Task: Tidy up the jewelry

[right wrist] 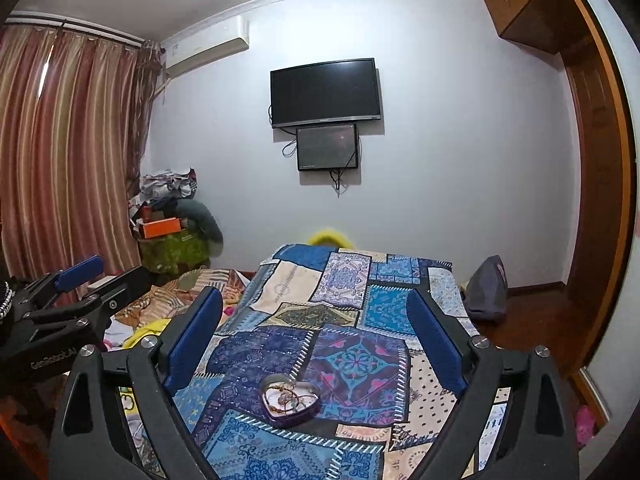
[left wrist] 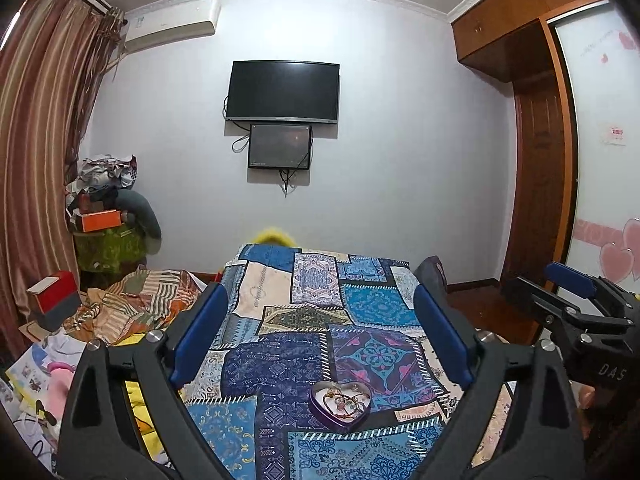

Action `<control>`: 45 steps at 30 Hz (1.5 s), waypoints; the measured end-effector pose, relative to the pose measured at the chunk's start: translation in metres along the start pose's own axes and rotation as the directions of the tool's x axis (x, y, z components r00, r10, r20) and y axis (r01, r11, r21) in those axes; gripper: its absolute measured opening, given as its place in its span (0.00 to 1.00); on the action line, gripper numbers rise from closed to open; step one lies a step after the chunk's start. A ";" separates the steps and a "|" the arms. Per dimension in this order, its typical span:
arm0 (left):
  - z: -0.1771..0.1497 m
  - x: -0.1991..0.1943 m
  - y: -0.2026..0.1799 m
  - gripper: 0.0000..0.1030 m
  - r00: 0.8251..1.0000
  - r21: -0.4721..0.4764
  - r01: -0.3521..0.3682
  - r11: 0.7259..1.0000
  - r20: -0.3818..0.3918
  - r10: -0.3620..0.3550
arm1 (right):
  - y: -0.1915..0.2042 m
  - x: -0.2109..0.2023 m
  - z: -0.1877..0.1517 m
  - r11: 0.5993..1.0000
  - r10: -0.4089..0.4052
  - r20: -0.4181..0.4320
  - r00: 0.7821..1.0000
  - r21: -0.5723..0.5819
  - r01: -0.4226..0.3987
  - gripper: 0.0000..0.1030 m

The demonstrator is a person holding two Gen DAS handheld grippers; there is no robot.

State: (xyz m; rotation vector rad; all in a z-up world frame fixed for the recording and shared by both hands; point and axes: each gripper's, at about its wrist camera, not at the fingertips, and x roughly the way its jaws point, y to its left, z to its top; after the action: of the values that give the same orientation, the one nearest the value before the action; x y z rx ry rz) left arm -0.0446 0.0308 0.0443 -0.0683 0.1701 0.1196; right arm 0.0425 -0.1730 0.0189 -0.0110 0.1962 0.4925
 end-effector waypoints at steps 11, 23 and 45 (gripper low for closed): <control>-0.004 0.006 -0.005 0.97 1.000 0.017 -0.010 1.000 -0.005 0.010 | -0.003 0.000 -0.003 1.000 -0.002 -0.019 1.000 0.007 0.002 0.89; -0.006 0.008 -0.004 0.98 1.000 0.015 -0.010 1.000 -0.015 0.010 | -0.003 -0.001 -0.002 1.000 -0.005 -0.020 1.000 0.006 0.005 0.89; -0.009 0.012 -0.006 0.99 1.000 0.030 -0.003 1.000 -0.030 0.004 | -0.005 -0.002 -0.002 1.000 -0.006 -0.022 1.000 0.009 0.006 0.89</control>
State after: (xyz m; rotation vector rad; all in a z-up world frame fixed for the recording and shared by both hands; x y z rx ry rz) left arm -0.0331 0.0254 0.0339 -0.0400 0.2021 0.1198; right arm 0.0432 -0.1785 0.0169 -0.0077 0.2199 0.4857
